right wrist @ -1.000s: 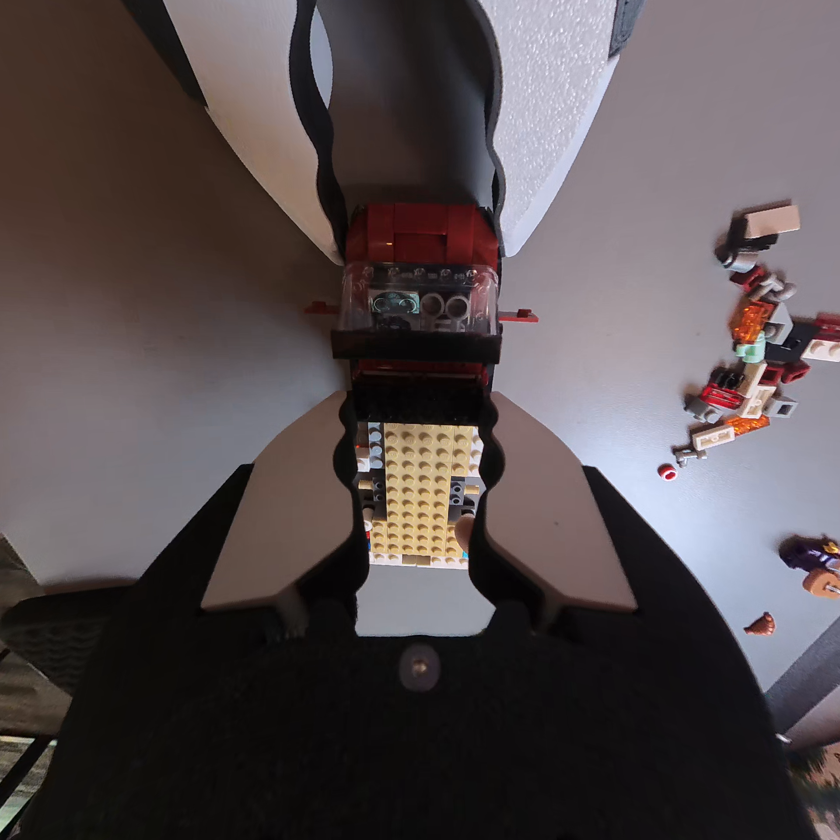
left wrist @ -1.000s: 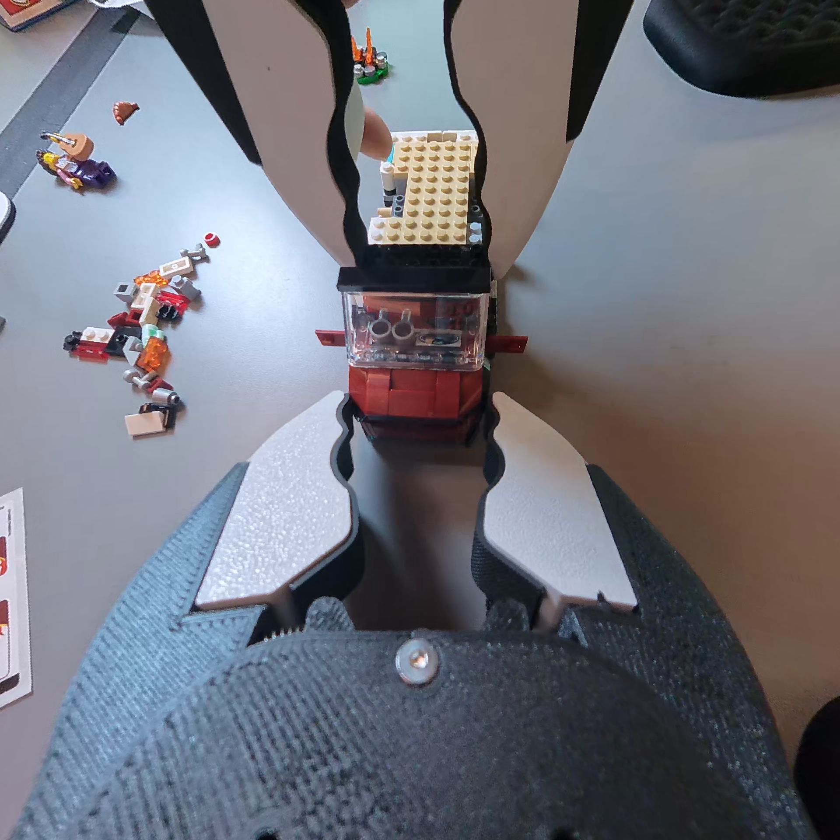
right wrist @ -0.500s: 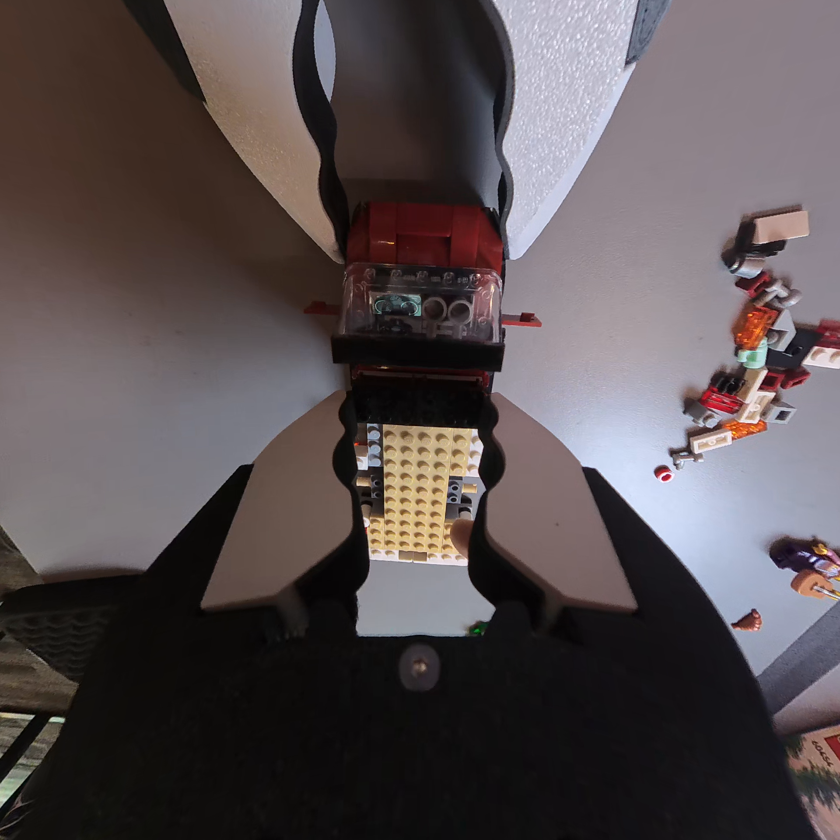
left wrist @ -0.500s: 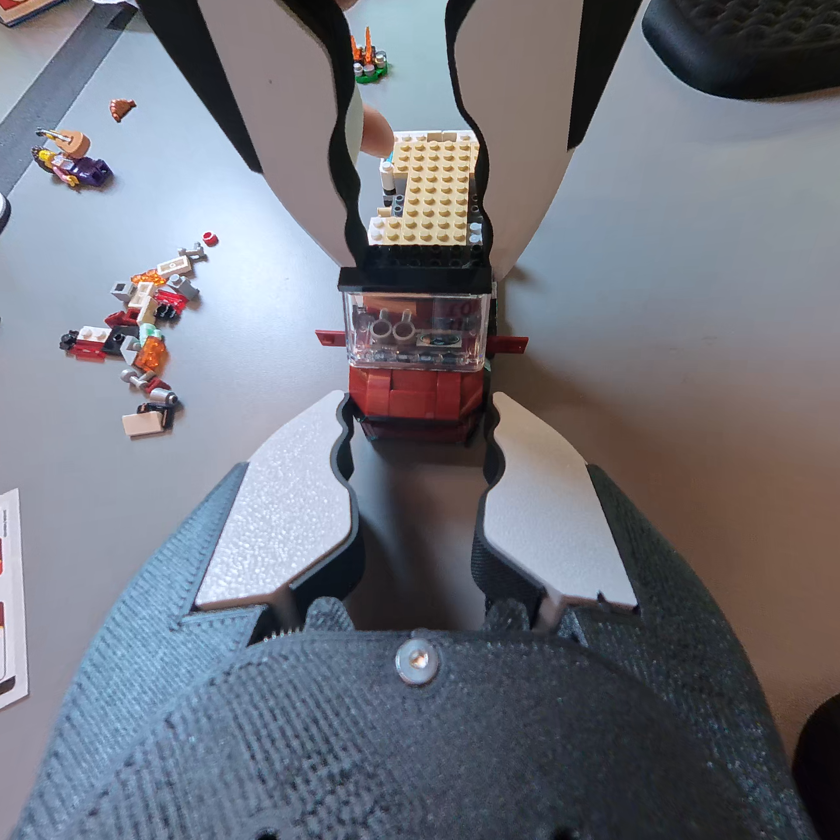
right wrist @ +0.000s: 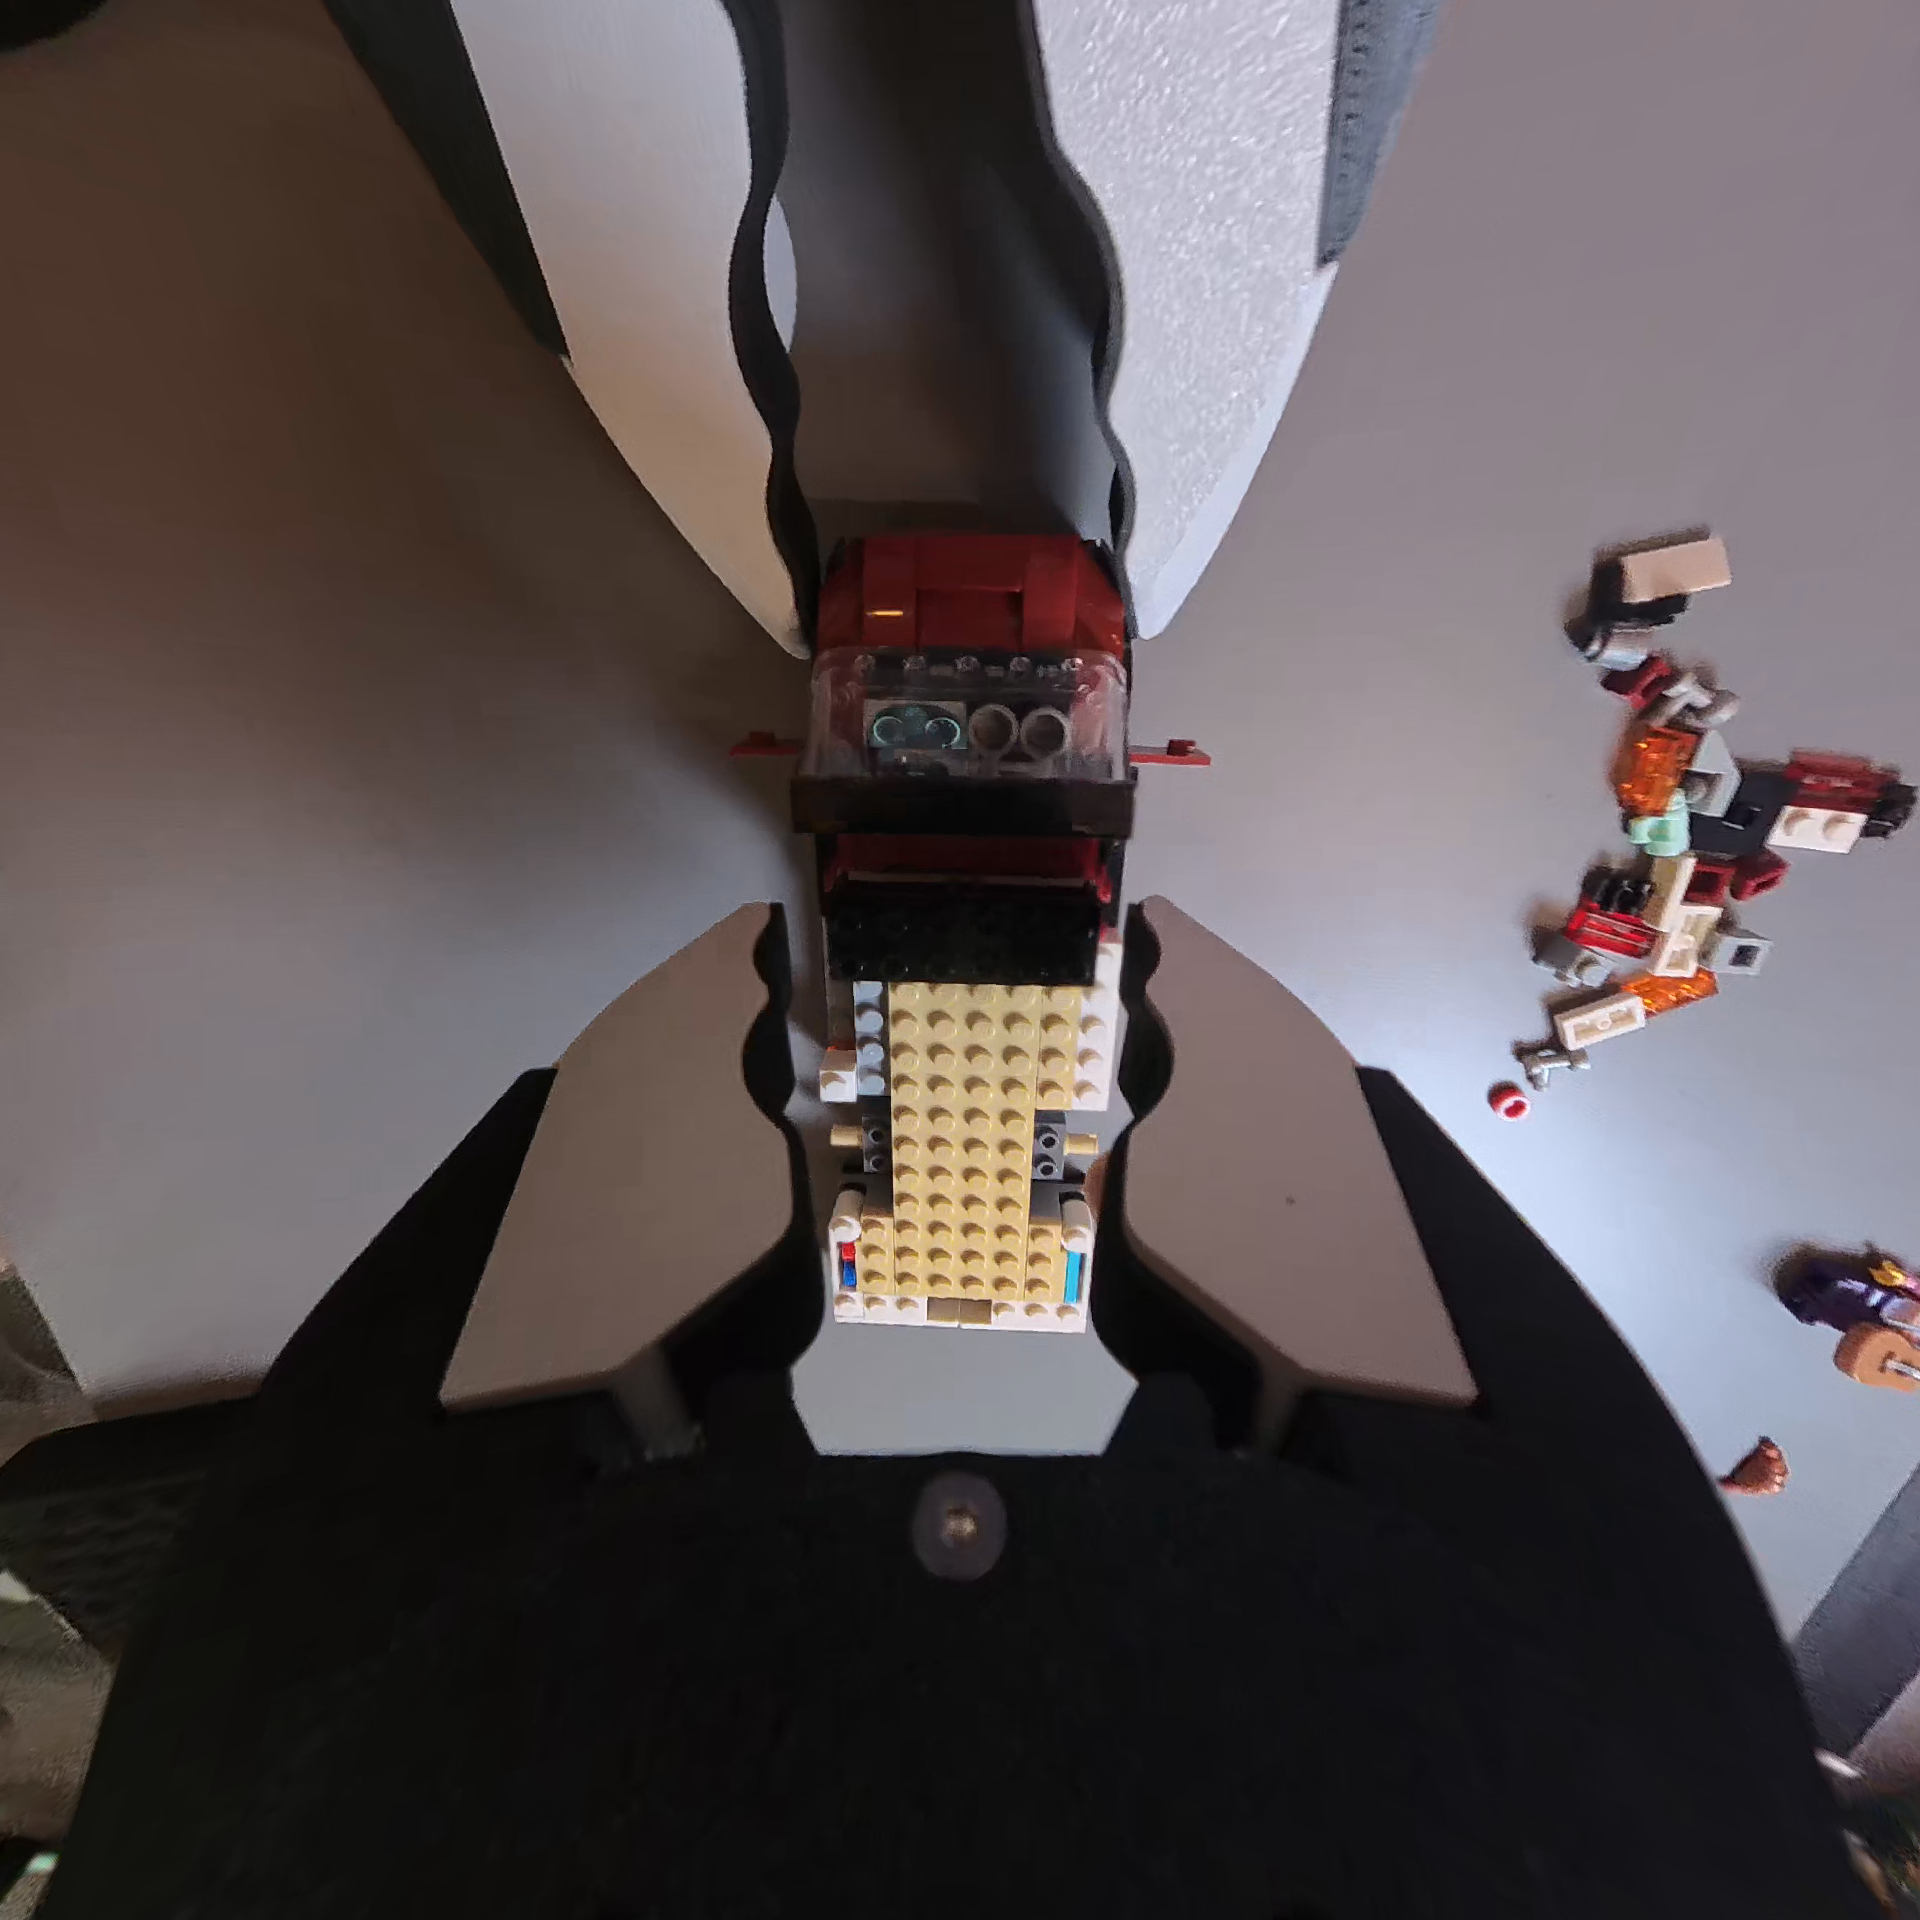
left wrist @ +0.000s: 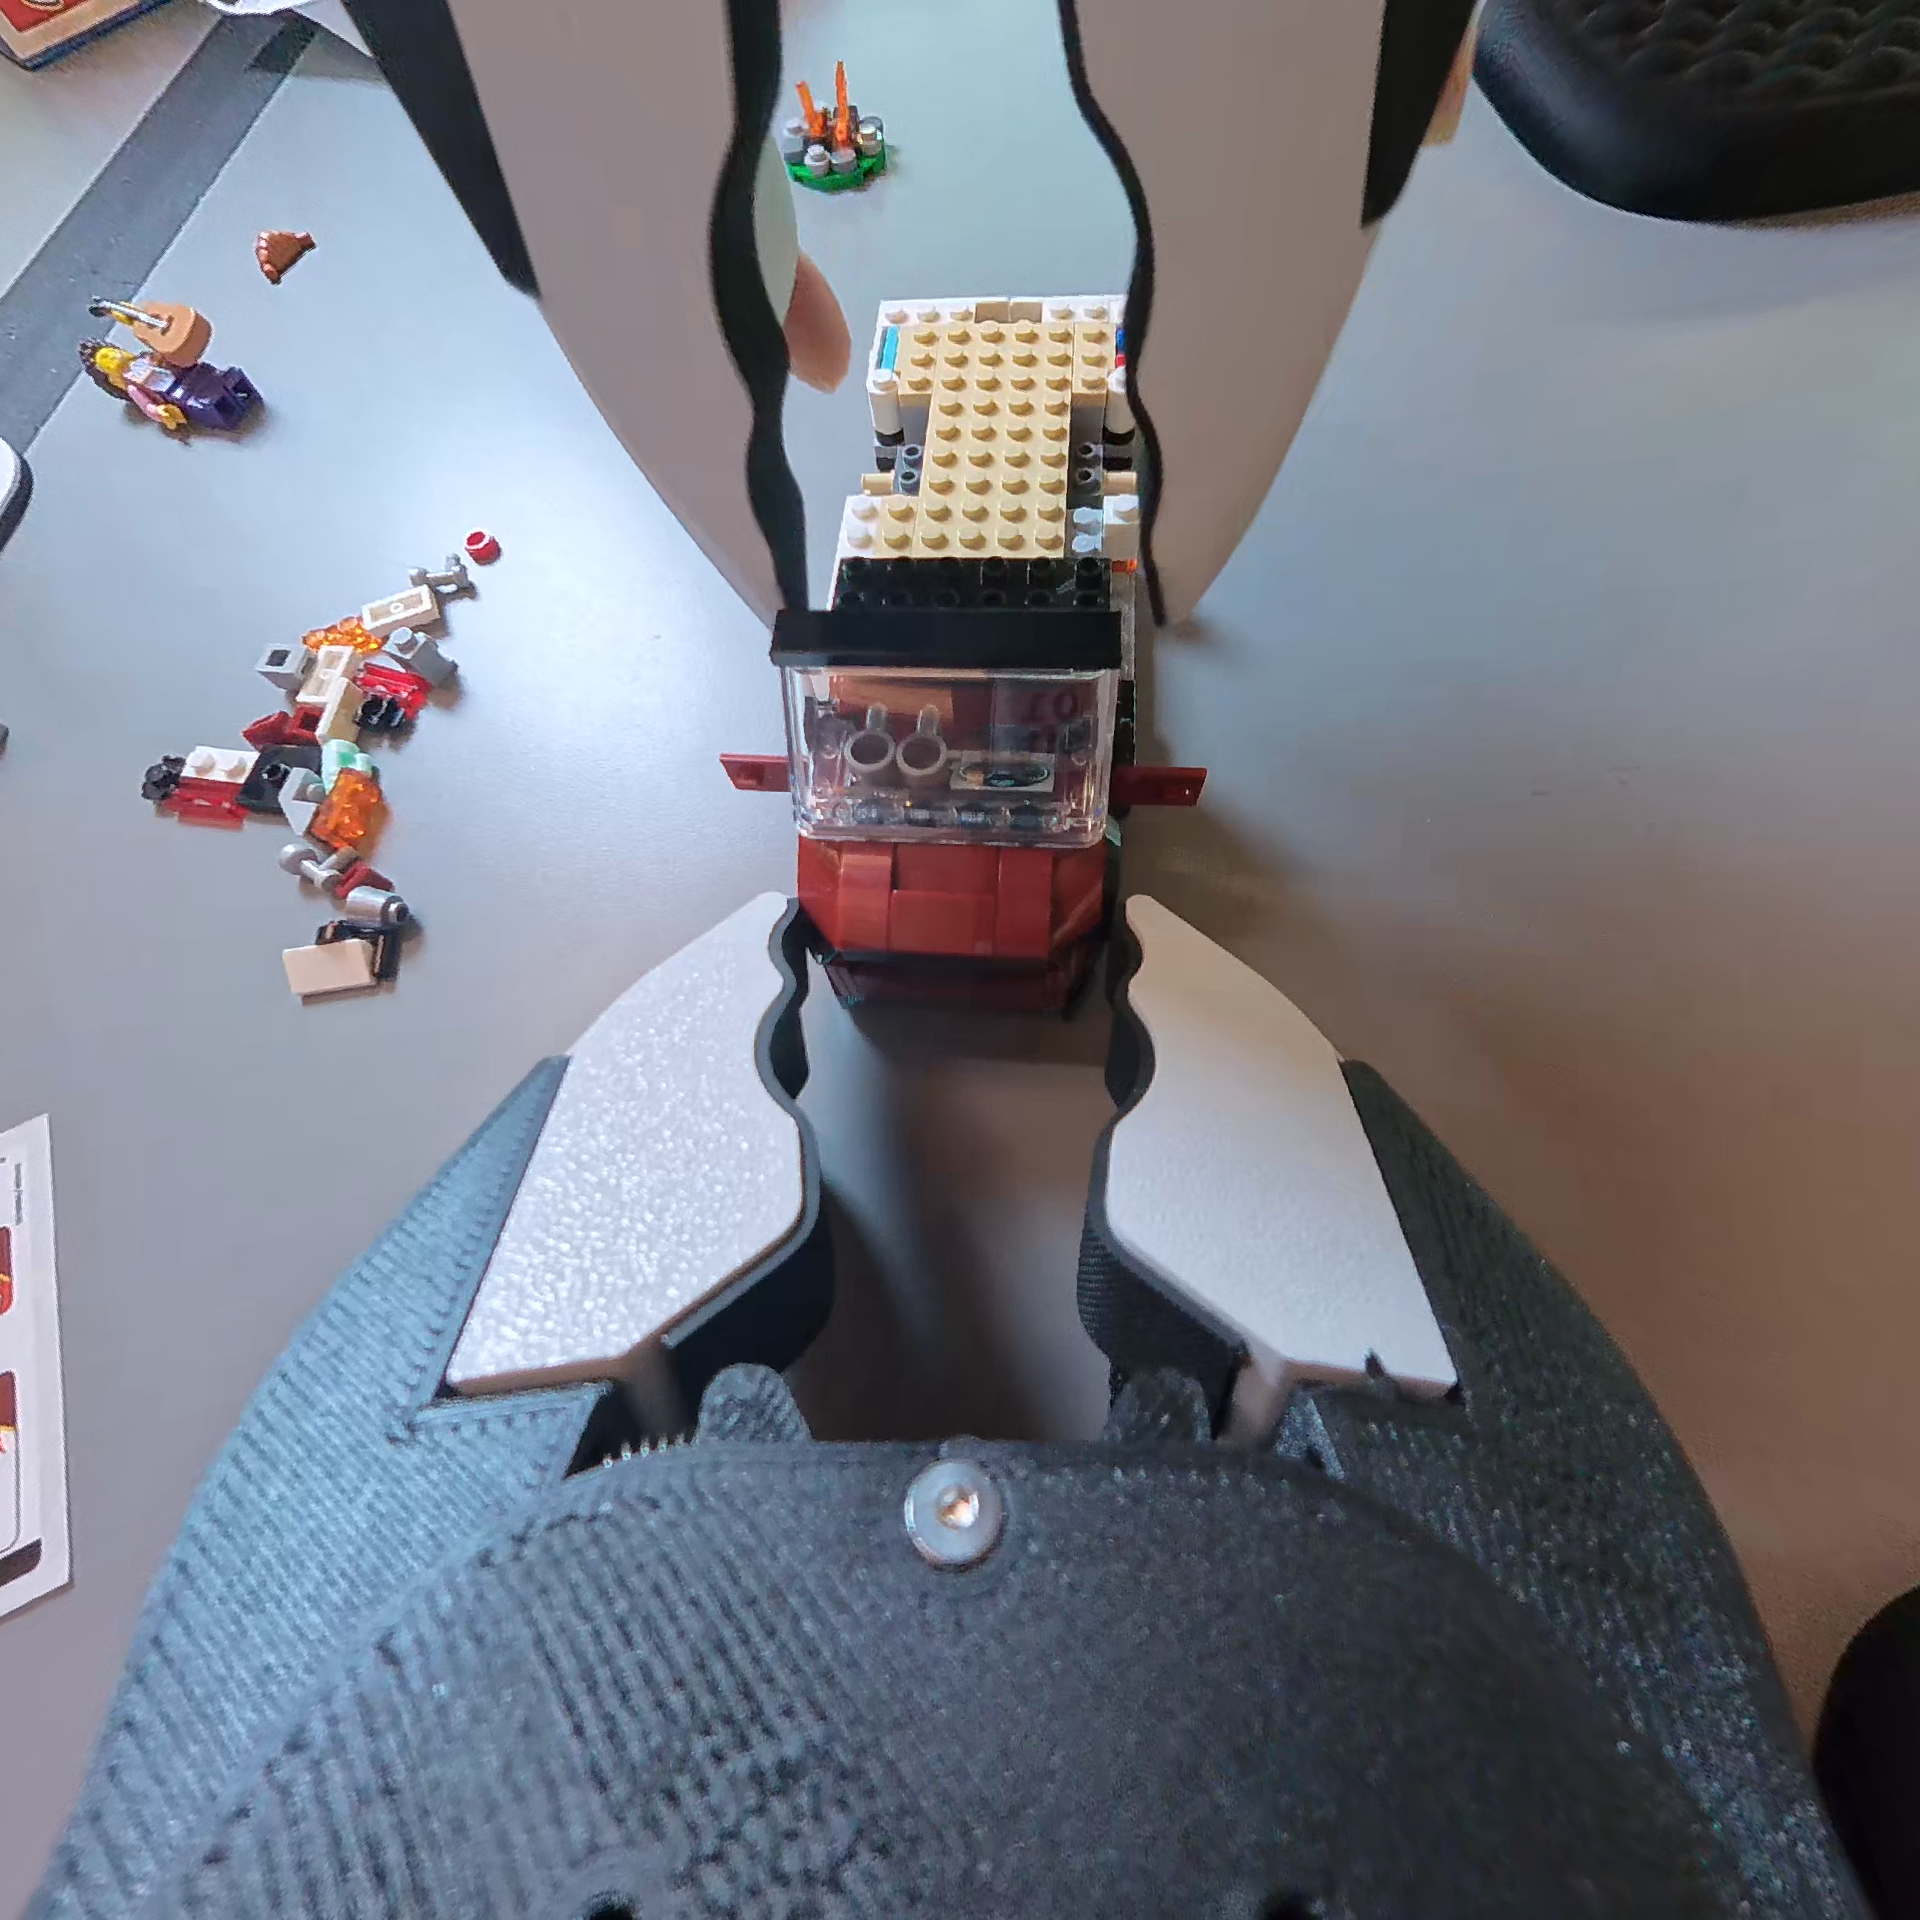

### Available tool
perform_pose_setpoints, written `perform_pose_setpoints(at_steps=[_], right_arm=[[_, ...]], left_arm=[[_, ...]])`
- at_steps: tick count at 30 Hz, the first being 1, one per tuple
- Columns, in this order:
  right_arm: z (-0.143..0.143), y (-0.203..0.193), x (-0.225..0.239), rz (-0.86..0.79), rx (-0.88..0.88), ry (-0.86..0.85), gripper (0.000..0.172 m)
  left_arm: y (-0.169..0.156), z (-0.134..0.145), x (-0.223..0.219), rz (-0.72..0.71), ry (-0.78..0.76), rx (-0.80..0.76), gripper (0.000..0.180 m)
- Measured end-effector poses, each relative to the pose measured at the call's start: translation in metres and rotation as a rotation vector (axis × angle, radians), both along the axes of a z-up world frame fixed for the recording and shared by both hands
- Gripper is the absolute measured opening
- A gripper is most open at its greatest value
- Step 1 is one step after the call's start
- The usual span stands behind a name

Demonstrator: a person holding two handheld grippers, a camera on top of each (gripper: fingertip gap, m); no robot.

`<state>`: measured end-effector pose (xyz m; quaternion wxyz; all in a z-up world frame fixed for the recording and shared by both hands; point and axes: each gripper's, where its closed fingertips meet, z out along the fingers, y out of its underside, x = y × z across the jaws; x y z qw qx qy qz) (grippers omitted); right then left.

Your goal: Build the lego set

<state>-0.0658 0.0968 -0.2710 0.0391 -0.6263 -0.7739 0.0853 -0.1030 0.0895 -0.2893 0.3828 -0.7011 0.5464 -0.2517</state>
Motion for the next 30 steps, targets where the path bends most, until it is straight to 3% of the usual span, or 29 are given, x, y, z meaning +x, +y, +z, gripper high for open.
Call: perform_pose_setpoints(at_steps=[5, 30], right_arm=[[0.0000, 0.0012, 0.0022, -0.054, -0.052, 0.017, 0.050], [-0.0038, 0.0005, 0.0025, -0.075, -0.039, -0.077, 0.050]], left_arm=[[0.0001, 0.0000, -0.0001, 0.000, 0.000, -0.001, 0.056], [0.0005, -0.0003, -0.0001, 0.002, -0.002, -0.012, 0.056]])
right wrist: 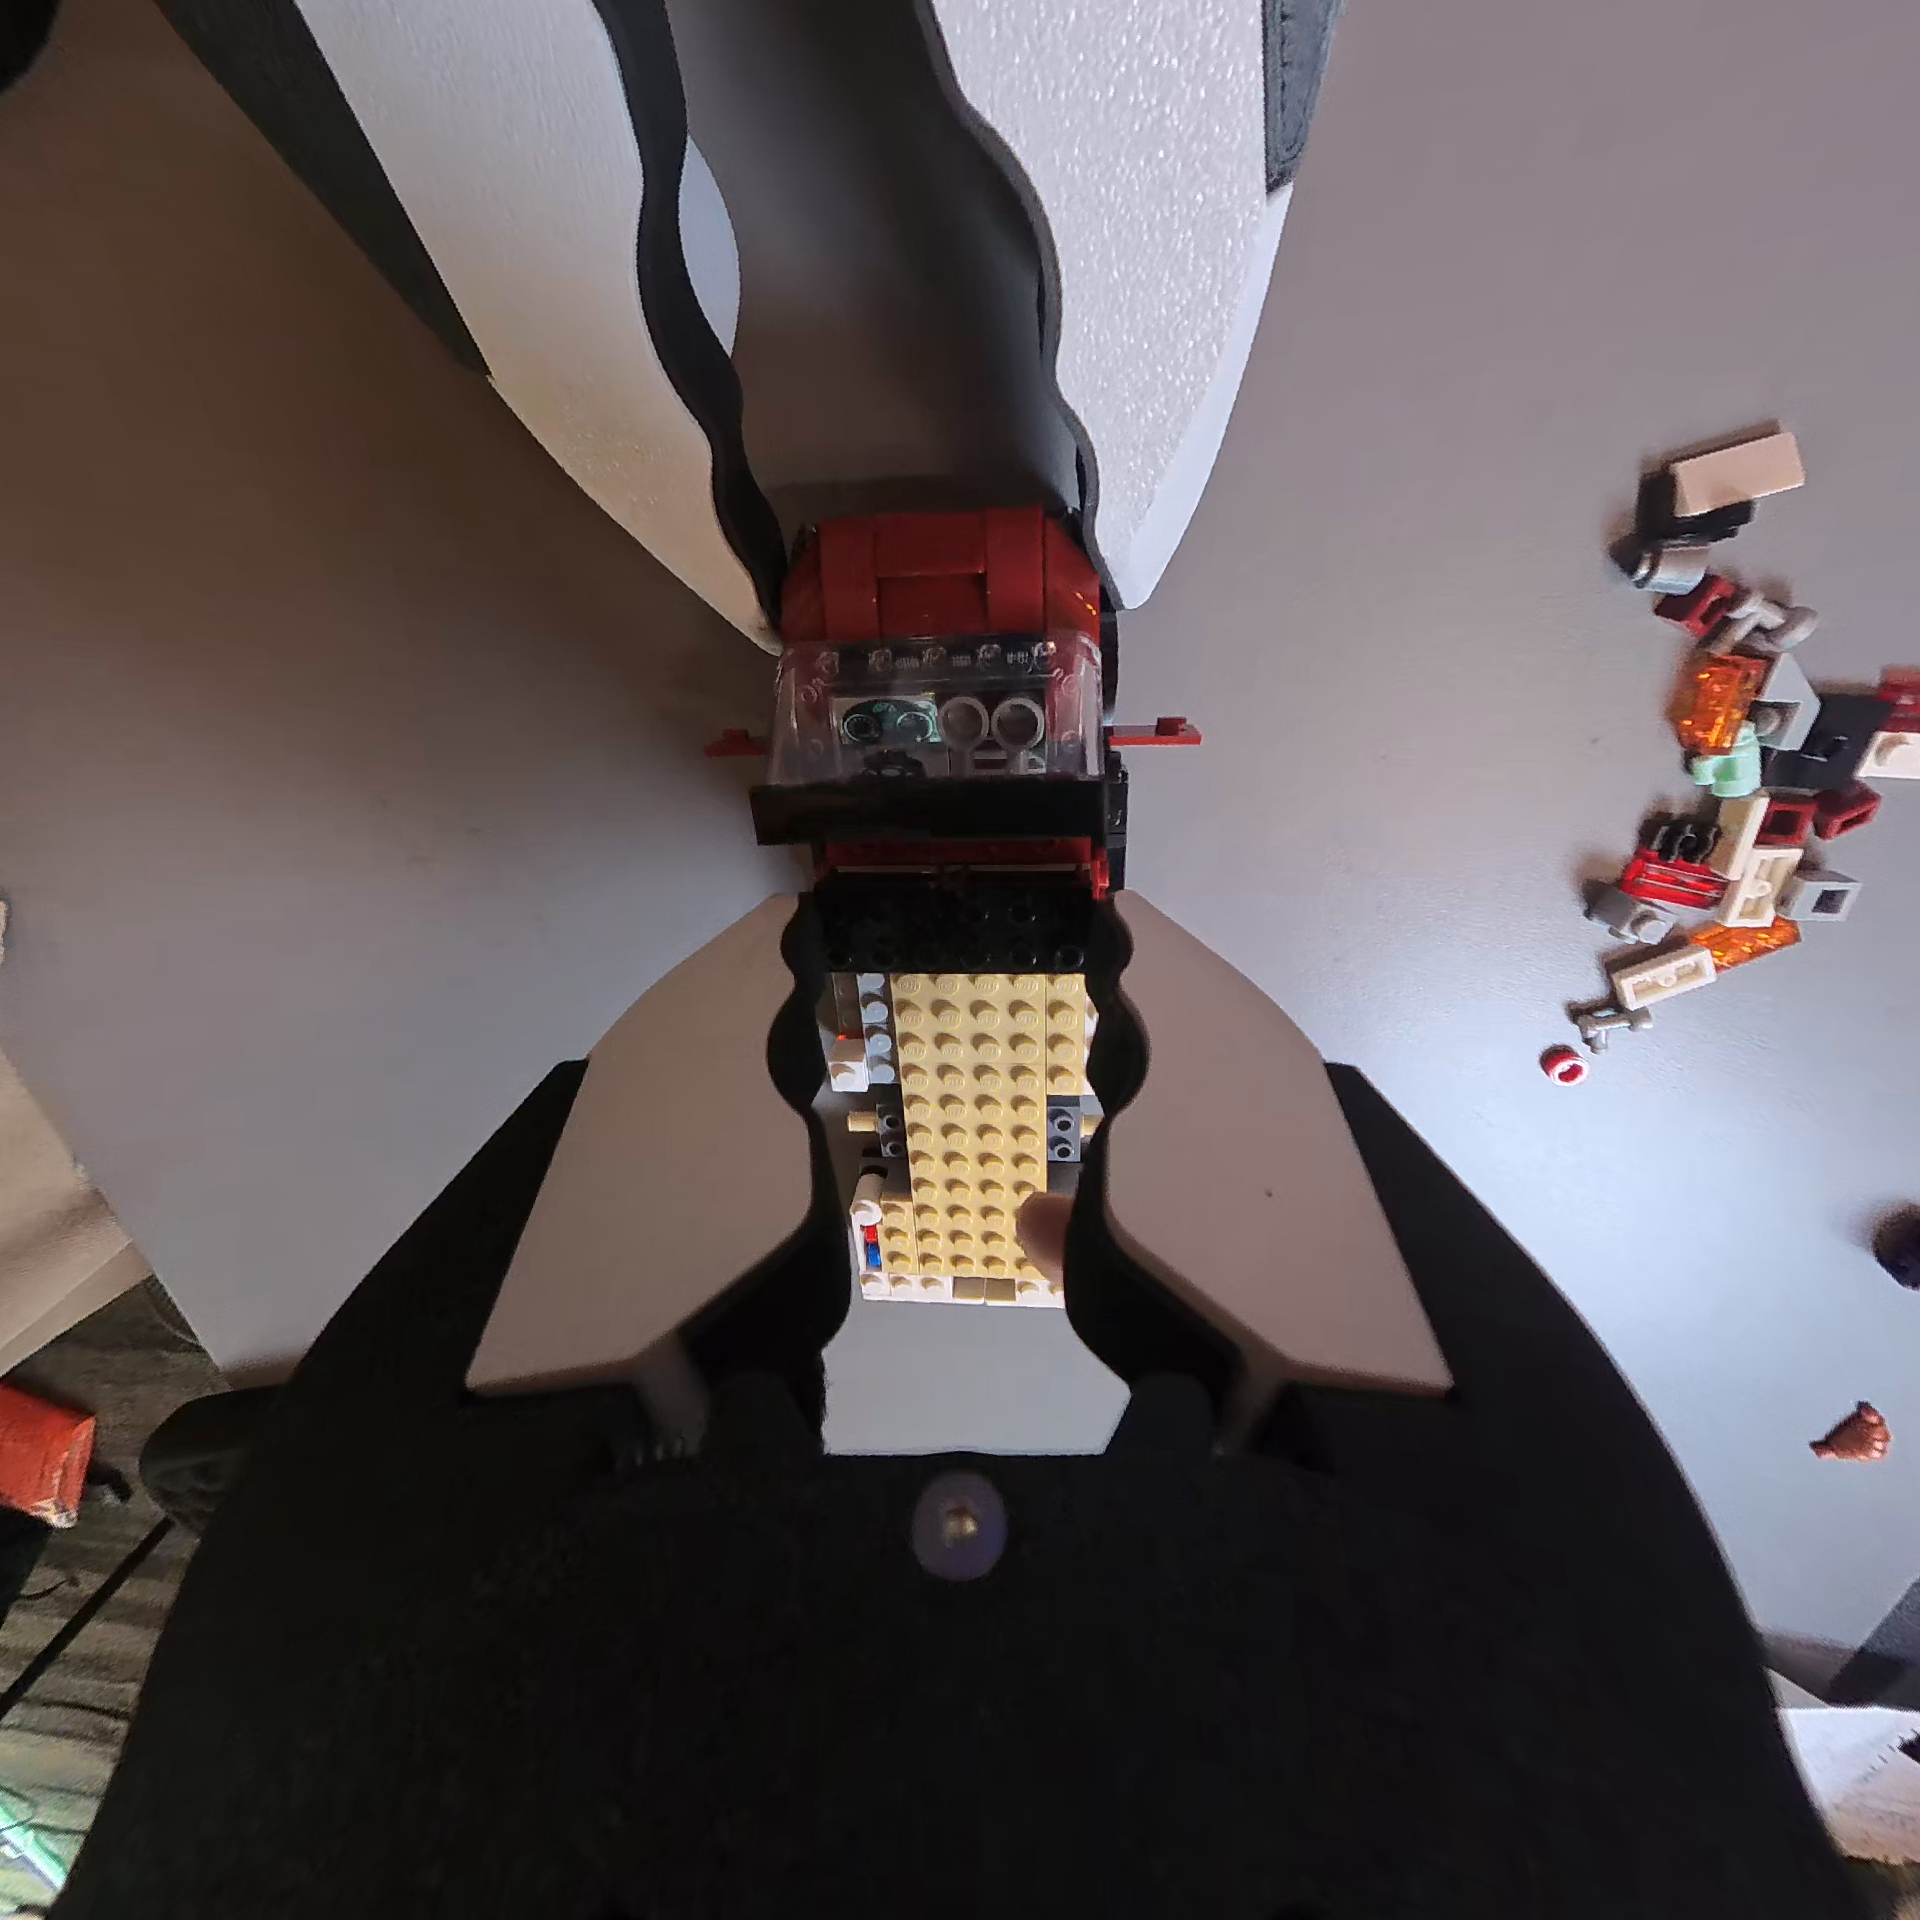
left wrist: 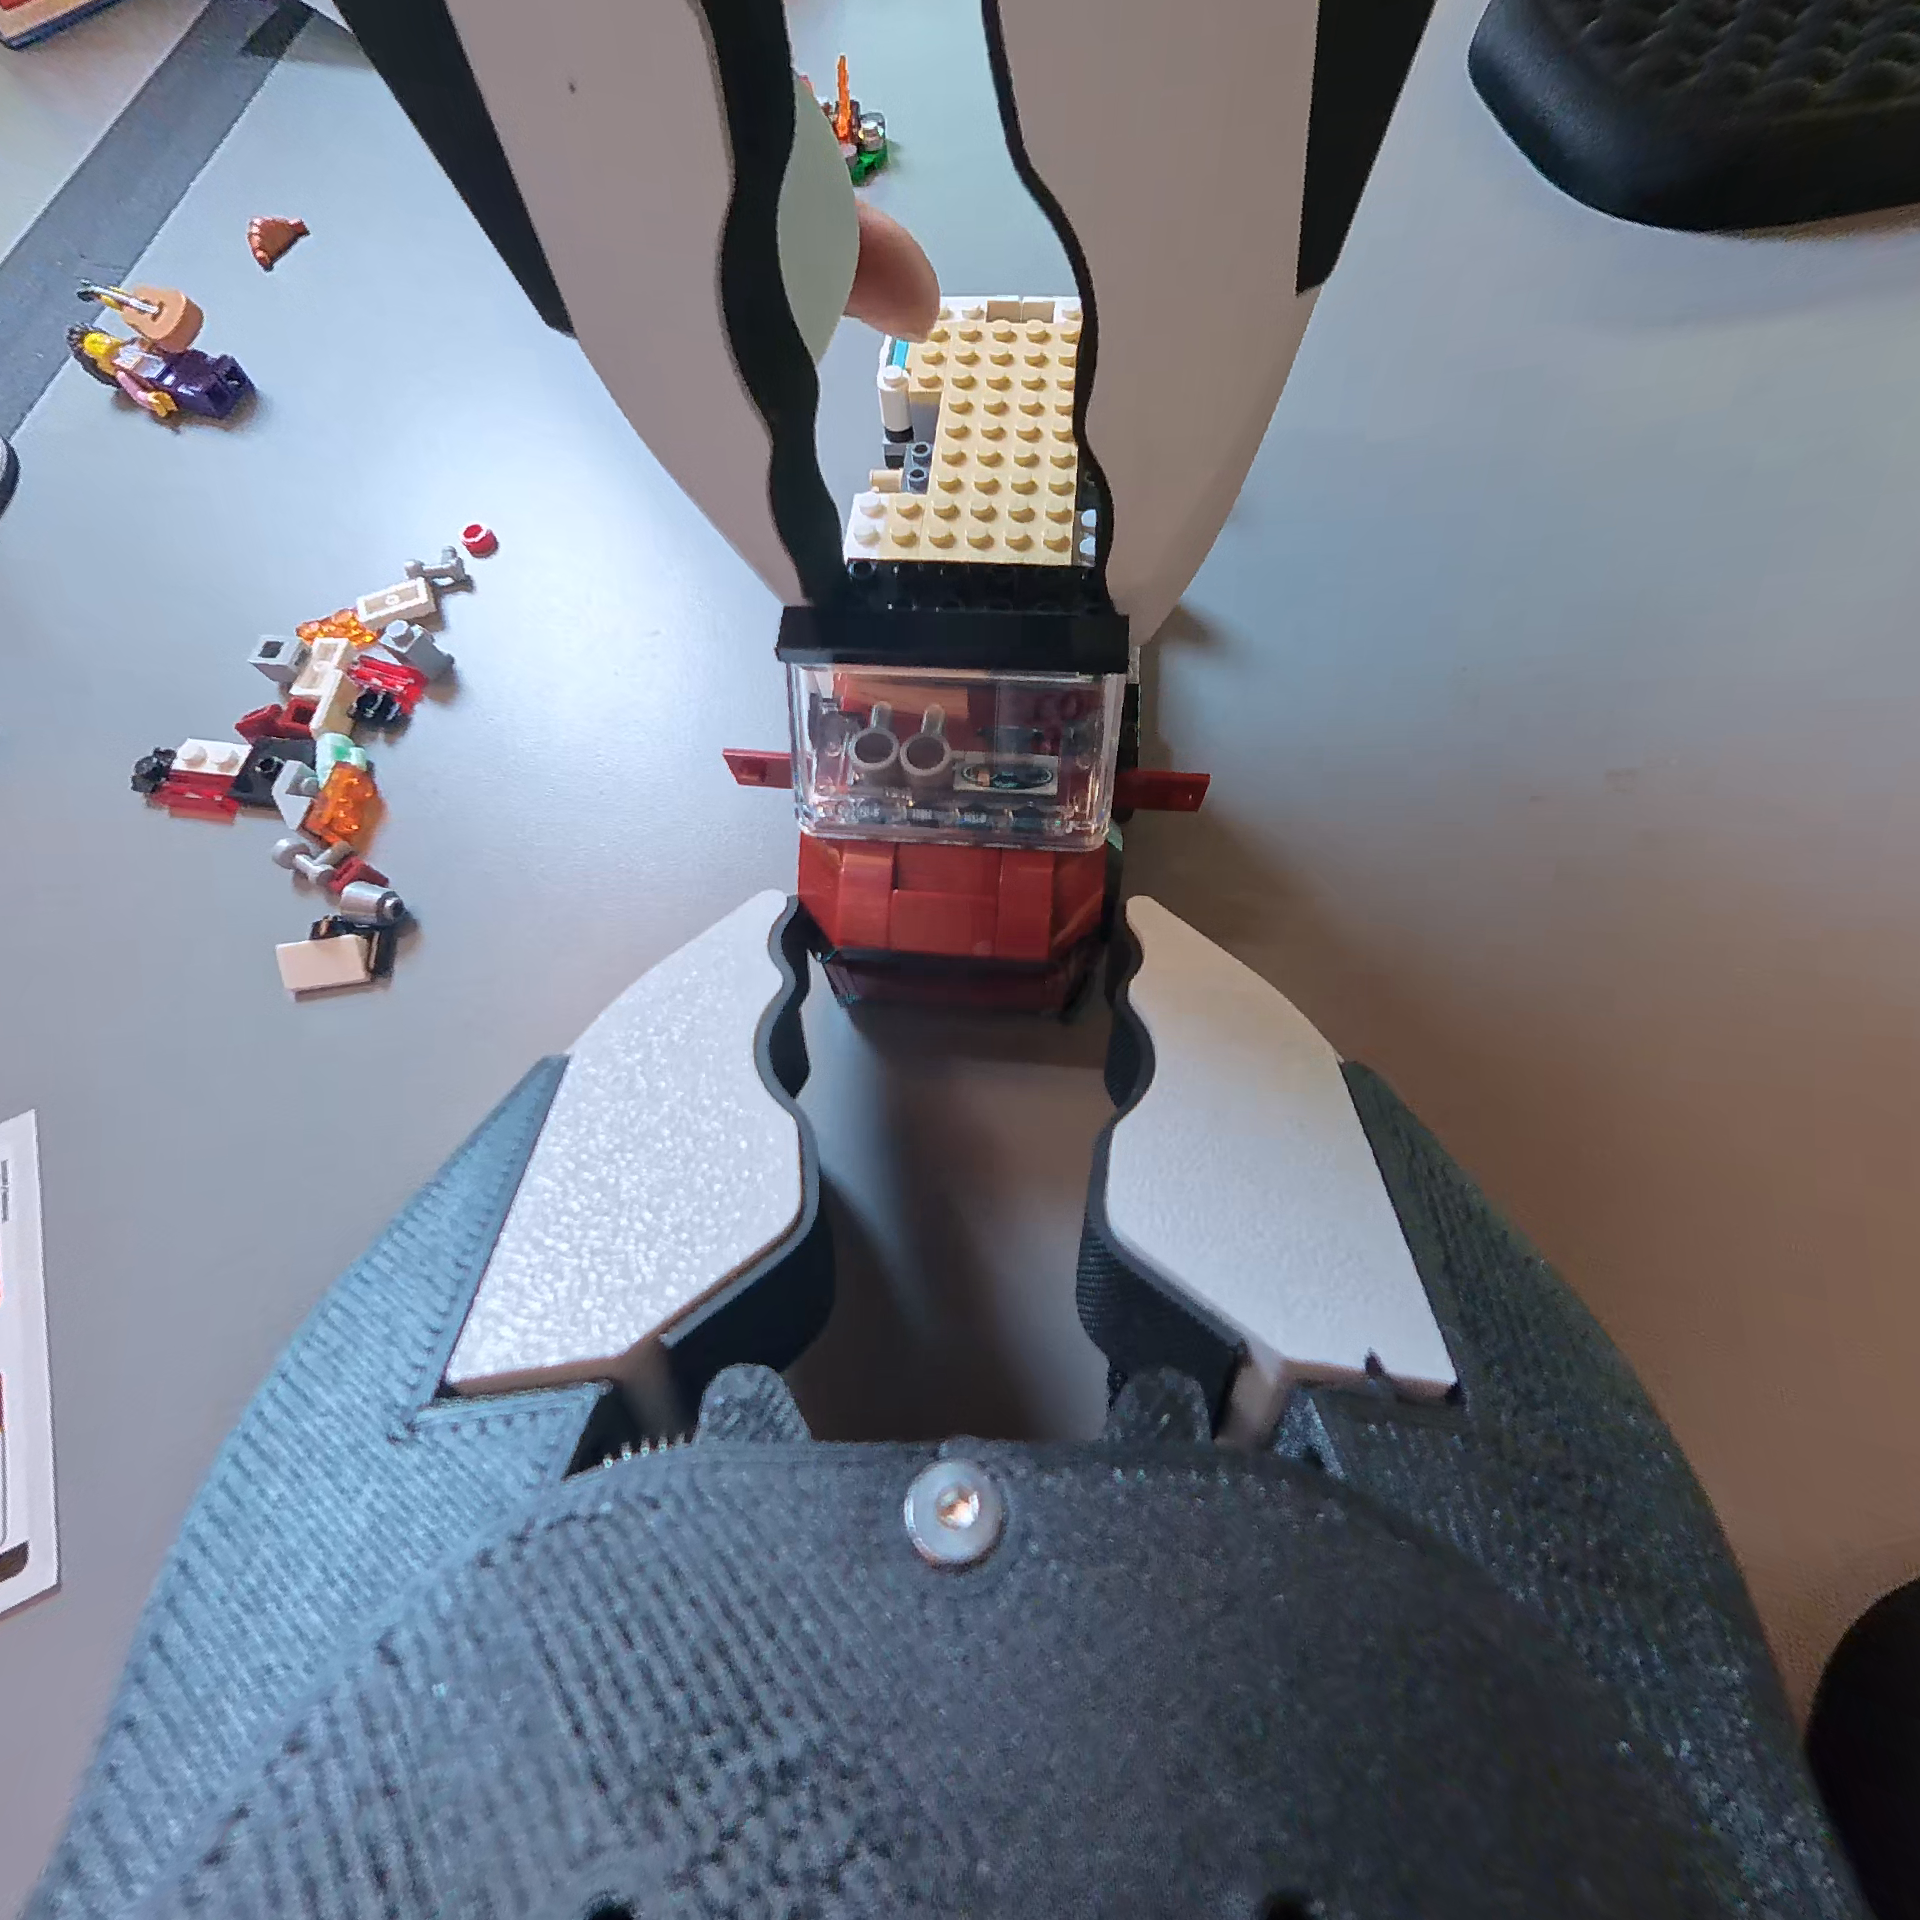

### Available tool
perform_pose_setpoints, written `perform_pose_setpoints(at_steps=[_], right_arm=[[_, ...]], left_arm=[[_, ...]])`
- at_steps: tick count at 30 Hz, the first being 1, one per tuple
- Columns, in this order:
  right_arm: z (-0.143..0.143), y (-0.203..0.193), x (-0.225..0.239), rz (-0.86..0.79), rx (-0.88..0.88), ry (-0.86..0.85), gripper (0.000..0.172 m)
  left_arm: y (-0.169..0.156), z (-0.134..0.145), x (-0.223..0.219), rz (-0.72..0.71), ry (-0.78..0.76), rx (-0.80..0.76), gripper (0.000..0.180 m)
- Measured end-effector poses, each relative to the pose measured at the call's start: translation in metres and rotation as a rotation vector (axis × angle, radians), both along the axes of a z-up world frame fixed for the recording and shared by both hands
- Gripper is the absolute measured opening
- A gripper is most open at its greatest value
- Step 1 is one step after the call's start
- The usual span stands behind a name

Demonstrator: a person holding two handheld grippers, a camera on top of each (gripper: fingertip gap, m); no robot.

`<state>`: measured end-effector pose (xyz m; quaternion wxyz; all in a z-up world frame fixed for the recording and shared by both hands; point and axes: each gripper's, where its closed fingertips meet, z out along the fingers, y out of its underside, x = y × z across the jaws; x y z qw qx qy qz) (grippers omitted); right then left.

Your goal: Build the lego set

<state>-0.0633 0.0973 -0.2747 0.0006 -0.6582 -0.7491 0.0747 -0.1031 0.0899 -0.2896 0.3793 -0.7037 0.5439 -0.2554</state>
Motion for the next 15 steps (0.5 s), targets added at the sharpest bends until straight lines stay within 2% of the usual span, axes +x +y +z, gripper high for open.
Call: perform_pose_setpoints(at_steps=[15], right_arm=[[0.0007, -0.0004, -0.0022, 0.001, -0.014, 0.074, 0.050]], left_arm=[[0.0000, -0.0001, 0.0000, 0.000, 0.000, 0.003, 0.056]])
